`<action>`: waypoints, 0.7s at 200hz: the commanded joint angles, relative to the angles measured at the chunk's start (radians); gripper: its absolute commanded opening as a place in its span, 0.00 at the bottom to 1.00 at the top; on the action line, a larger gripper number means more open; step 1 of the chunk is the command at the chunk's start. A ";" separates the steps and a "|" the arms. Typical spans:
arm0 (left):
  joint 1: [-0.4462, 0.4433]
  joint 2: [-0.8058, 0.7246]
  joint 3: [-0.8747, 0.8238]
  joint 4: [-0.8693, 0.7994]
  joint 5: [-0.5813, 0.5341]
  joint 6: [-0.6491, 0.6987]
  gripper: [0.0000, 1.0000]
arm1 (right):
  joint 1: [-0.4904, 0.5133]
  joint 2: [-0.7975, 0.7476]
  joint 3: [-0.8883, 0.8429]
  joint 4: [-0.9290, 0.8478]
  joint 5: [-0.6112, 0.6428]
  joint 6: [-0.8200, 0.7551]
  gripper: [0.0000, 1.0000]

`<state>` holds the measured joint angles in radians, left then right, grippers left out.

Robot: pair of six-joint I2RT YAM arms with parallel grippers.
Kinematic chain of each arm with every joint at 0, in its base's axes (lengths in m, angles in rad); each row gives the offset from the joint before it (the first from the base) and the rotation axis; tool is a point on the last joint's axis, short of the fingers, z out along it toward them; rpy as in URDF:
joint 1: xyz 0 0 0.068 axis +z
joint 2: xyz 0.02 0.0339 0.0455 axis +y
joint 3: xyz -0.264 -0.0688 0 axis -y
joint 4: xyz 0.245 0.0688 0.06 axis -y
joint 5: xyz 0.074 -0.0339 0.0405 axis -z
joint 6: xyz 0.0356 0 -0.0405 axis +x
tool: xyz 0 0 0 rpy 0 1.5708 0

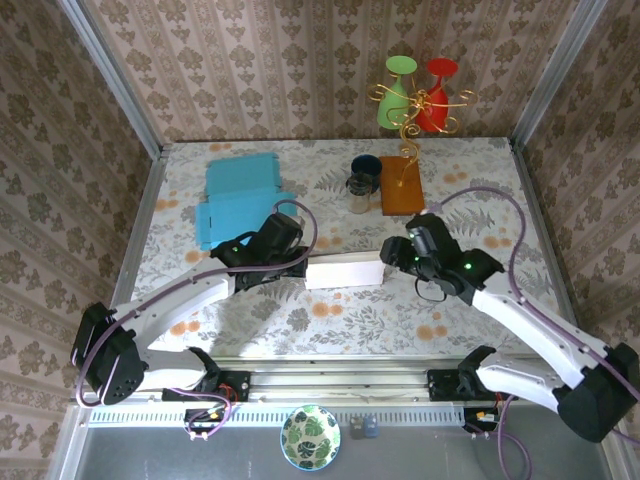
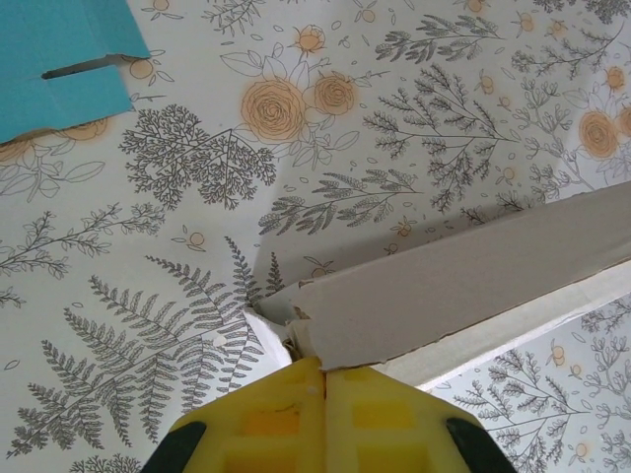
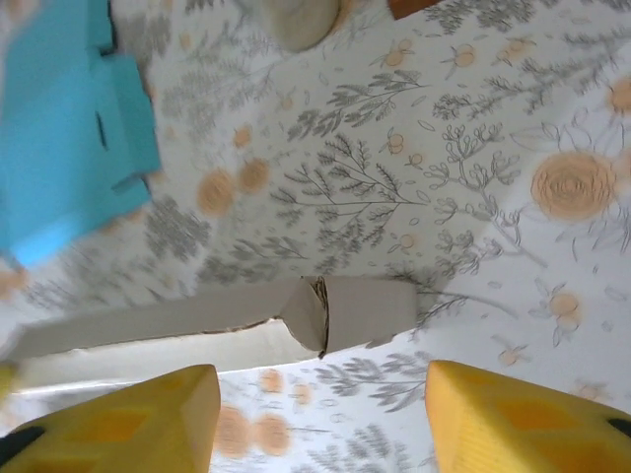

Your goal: Fold the paper box

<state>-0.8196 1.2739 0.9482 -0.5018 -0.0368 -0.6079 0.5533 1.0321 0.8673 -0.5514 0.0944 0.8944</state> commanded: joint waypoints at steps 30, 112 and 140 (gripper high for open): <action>-0.024 0.028 -0.010 -0.106 -0.038 0.027 0.00 | -0.123 -0.064 -0.066 0.140 -0.207 0.681 0.69; -0.042 0.036 0.002 -0.116 -0.058 0.022 0.00 | -0.131 -0.012 -0.173 0.254 -0.317 0.879 0.69; -0.042 0.038 0.007 -0.116 -0.056 0.020 0.00 | -0.131 0.000 -0.203 0.296 -0.329 0.895 0.66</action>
<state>-0.8516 1.2789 0.9535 -0.5129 -0.0925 -0.6014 0.4252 1.0172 0.6876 -0.3008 -0.2005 1.7340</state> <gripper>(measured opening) 0.051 0.675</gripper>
